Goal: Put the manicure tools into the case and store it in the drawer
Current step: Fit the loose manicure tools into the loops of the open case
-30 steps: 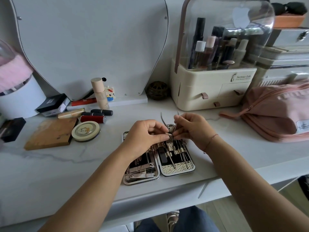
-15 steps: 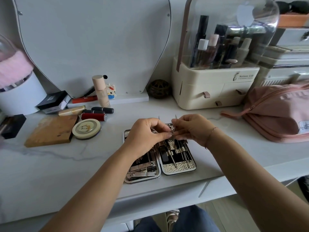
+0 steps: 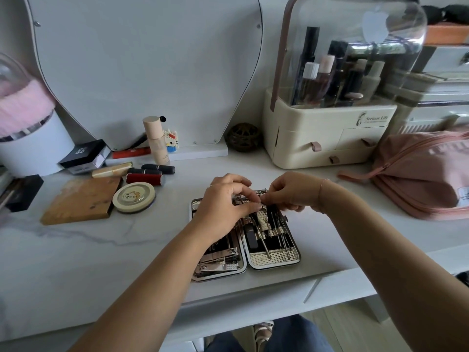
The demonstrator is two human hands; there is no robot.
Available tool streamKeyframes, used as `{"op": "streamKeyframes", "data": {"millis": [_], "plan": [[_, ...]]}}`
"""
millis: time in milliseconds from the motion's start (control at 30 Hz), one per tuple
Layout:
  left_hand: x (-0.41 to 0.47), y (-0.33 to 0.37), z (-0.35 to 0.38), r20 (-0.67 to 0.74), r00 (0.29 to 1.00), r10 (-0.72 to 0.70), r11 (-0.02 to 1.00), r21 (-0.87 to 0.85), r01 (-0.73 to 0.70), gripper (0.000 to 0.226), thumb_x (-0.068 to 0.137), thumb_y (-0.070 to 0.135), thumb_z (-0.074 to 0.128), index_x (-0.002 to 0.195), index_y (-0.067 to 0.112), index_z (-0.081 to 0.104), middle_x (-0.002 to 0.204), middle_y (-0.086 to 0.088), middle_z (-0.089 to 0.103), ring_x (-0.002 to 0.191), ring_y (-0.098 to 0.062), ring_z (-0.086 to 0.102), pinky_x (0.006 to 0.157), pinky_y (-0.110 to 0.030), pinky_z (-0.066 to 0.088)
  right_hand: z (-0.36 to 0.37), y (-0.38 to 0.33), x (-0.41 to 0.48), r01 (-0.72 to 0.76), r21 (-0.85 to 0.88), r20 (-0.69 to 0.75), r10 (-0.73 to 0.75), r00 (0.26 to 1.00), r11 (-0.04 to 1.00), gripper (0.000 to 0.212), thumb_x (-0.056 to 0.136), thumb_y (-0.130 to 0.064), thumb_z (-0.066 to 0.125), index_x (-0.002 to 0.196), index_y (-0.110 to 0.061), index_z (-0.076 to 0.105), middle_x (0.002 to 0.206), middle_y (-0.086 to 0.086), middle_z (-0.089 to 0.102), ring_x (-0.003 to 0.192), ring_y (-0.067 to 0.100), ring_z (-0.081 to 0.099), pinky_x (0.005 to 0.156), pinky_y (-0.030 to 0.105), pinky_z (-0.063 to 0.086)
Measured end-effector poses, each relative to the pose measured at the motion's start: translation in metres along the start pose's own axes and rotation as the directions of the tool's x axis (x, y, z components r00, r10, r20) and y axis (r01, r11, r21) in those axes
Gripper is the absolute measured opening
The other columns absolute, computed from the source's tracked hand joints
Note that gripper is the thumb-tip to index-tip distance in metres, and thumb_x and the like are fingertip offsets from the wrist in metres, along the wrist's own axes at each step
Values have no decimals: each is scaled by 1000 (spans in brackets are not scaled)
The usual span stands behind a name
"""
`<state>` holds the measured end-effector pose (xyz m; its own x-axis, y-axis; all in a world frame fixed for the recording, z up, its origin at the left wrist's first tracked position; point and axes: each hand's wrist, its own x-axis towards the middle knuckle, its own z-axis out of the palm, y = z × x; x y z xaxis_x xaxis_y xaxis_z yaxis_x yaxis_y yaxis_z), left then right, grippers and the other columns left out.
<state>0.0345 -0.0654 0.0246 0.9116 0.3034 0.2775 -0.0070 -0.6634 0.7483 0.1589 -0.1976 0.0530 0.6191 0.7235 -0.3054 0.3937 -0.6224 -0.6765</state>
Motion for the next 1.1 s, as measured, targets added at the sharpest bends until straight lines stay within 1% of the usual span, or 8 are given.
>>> {"op": "streamKeyframes", "data": {"millis": [67, 167, 300, 500, 600, 900, 1033, 1100], "plan": [[-1, -1, 1, 19, 1000, -13, 1000, -21, 13, 8, 73, 29, 76, 77, 31, 69, 102, 15, 61, 95, 4, 46, 74, -2, 28, -3, -1, -2, -15, -76, 36, 18, 999, 997, 33, 84, -38, 64, 60, -16, 55, 48, -2, 50, 35, 7, 36, 43, 19, 32], [-2, 0, 2, 35, 999, -41, 999, -27, 42, 8, 75, 29, 75, 77, 31, 68, 90, 14, 61, 85, 4, 50, 65, 2, 30, -4, 0, -4, -17, -152, 28, 21, 999, 988, 32, 83, -39, 64, 67, -11, 59, 51, -1, 53, 39, 9, 39, 43, 19, 34], [-1, -1, 2, 40, 999, -24, 999, -39, 26, 8, 76, 25, 75, 78, 30, 69, 84, 12, 66, 82, 3, 55, 63, 1, 33, 4, 11, -3, 86, -79, -141, -97, 985, 993, 28, 75, -27, 74, 86, -11, 55, 58, 0, 57, 41, 9, 46, 43, 20, 35], [1, -5, 5, 7, 1000, -9, 998, -54, 10, 11, 75, 23, 75, 82, 30, 70, 86, 8, 70, 87, -4, 60, 78, -16, 44, 12, 28, 3, 163, -6, -351, -155, 923, 987, 13, 76, -22, 73, 82, -12, 67, 66, 8, 63, 52, 15, 51, 59, 32, 46], [1, -4, 5, 4, 1000, -1, 998, -64, 1, 10, 75, 21, 76, 83, 25, 72, 83, 10, 71, 82, 0, 60, 71, -4, 40, 17, 30, 3, 164, -26, -387, -161, 908, 986, 13, 76, -24, 74, 82, -13, 70, 72, 13, 67, 57, 15, 52, 61, 30, 46], [2, -3, 8, -20, 1000, 14, 998, -59, -15, 9, 75, 16, 75, 80, 23, 72, 78, 11, 71, 77, 1, 61, 66, 0, 39, 15, 34, -2, 218, 38, -313, -196, 929, 975, 12, 73, -22, 77, 73, -20, 65, 73, 11, 68, 63, 16, 55, 65, 36, 47], [2, -4, 10, -18, 999, 50, 999, 11, -49, 16, 75, 15, 74, 89, 23, 71, 81, 15, 67, 76, 13, 56, 66, 2, 36, 16, 31, -5, 242, -4, -301, -232, 925, 970, 9, 74, -23, 76, 75, -22, 66, 70, 1, 64, 64, 13, 52, 65, 33, 44], [3, -5, 10, -30, 998, 60, 998, 15, -60, 20, 79, 14, 71, 96, 22, 69, 85, 14, 67, 79, 8, 58, 68, 1, 37, 19, 27, -7, 225, -56, -298, -232, 926, 973, 11, 75, -30, 74, 79, -21, 69, 73, 7, 66, 64, 13, 52, 64, 33, 44]]}}
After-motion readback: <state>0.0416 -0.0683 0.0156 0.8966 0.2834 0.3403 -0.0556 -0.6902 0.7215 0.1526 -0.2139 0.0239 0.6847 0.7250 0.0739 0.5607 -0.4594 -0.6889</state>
